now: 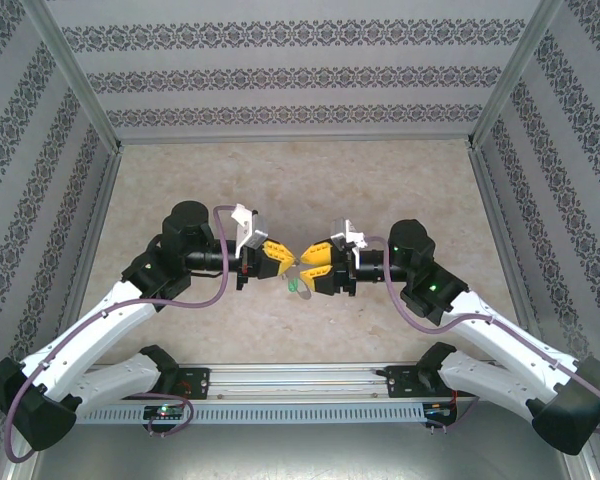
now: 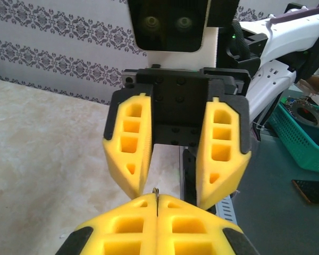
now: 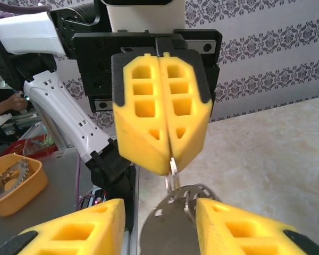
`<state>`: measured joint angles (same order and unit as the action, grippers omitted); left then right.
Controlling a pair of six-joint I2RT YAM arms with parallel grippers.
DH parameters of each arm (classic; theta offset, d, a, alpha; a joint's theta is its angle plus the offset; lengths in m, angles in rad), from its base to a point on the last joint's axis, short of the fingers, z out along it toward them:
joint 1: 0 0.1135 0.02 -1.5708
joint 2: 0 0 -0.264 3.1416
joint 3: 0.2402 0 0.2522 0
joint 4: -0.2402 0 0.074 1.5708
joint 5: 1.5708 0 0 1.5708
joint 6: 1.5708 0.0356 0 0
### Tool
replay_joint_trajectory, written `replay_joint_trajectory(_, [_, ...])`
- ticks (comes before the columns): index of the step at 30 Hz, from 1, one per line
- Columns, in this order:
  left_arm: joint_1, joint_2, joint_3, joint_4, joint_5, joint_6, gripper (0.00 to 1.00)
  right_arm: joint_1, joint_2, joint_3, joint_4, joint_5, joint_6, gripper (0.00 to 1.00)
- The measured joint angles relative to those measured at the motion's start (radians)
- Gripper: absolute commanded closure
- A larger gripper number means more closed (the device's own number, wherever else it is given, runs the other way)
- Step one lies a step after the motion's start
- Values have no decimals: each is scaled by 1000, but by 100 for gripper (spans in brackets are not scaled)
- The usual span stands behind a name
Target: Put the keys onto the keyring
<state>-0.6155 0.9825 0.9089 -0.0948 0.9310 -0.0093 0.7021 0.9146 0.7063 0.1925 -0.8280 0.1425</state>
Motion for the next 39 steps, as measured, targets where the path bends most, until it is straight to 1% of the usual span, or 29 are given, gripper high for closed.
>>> replay_joint_trajectory(6, [-7,0,0,0,8,0,100,14,6,7,2,-3,-9,67])
replay_joint_trajectory(8, [-8,0,0,1,12,0,100,14,8,7,4,-3,-12,70])
replay_joint_trajectory(10, [-12,0,0,1,12,0,100,14,10,7,6,-4,-13,74])
replay_joint_trajectory(14, [-18,0,0,0,15,0,100,14,11,7,8,-4,-13,78])
replay_joint_trajectory(18, [-27,0,0,-2,15,2,100,16,13,7,14,-5,-12,86])
replay_joint_trajectory(20, [-27,0,0,-2,15,6,100,16,13,7,16,-4,-13,92])
replay_joint_trajectory(22, [-33,0,0,-2,13,11,100,16,13,7,18,-2,-17,100])
replay_joint_trajectory(28, [-34,0,0,-11,8,27,100,16,13,7,8,7,-17,100])
replay_joint_trajectory(29, [-34,0,0,-13,5,29,99,16,13,7,7,9,-19,100])
replay_joint_trajectory(30, [-36,0,0,-18,-1,32,92,16,13,7,5,11,-19,100])
replay_joint_trajectory(33, [-49,3,6,-35,-35,48,66,16,10,7,-5,35,-27,100])
replay_joint_trajectory(34, [-56,5,10,-42,-49,58,61,16,6,7,-10,55,-35,100])
replay_joint_trajectory(35, [-61,6,13,-53,-64,60,59,16,3,7,-17,74,-39,100])
replay_joint_trajectory(37, [-73,6,21,-83,-132,79,53,16,-6,7,-32,121,-50,100])
replay_joint_trajectory(39, [-86,7,35,-119,-208,96,52,23,-18,7,-50,184,-65,100])
